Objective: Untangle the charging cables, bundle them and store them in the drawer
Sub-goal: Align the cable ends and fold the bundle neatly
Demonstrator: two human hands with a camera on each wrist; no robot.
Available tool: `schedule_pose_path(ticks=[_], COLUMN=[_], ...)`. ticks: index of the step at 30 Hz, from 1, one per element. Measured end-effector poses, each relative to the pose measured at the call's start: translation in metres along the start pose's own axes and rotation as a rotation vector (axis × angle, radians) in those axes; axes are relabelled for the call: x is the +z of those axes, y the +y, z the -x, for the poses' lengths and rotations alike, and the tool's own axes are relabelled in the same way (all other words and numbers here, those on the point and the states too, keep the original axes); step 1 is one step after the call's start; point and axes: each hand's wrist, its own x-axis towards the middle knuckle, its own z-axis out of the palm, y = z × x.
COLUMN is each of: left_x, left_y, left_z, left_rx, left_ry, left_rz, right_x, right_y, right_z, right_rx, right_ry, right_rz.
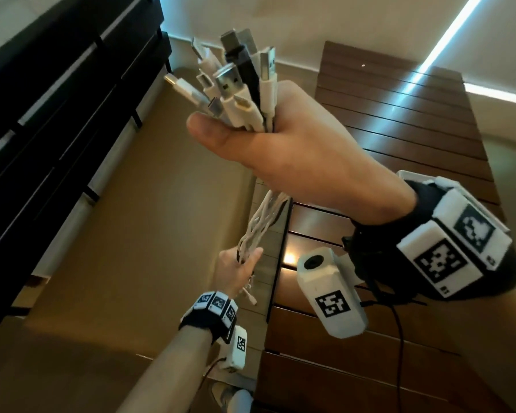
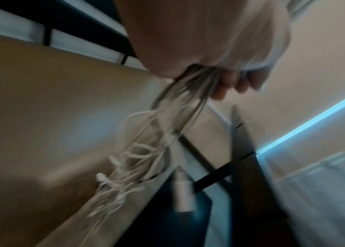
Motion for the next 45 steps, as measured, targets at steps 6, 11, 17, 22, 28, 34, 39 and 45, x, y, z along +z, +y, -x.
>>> schedule_pose_path(ticks=[6, 11, 17, 22, 28, 34, 39, 45], left_x=[-0.005, -0.030, -0.077, -0.096, -0.076, -0.055, -0.050, -0.034], left_y=[-0.045, -0.032, -0.005, 0.090, 0.163, 0.161, 0.167, 0.140], left_z=[0.013, -0.002, -0.040, -0.049, -0.043, -0.037, -0.021, -0.016], left_rx=[-0.347, -0.363, -0.312, -0.027, 0.269, 0.165, 0.315, 0.541], left_ry=[-0.463, -0.580, -0.862, -0.414, -1.106, -0.899, -0.596, -0.423], left_rz=[-0.212, -0.314, -0.568, 0.414, 0.601, 0.847, 0.728, 0.296], right_x=[-0.011, 0.010, 0.017, 0.017, 0.007, -0.007, -0.010, -0.008], right_y=[-0.003, 0.016, 0.027, 0.035, 0.046, 0.063, 0.068, 0.068], right_z=[0.007, 0.019, 0.025, 0.020, 0.008, 0.012, 0.012, 0.012], right_rx=[-0.071, 0.048, 0.086, 0.021, -0.034, 0.045, 0.033, 0.029], right_ry=[-0.039, -0.026, -0.056, -0.152, -0.207, -0.126, -0.022, -0.023], right_rz=[0.034, -0.027, -0.060, -0.104, -0.244, -0.593, -0.666, -0.675])
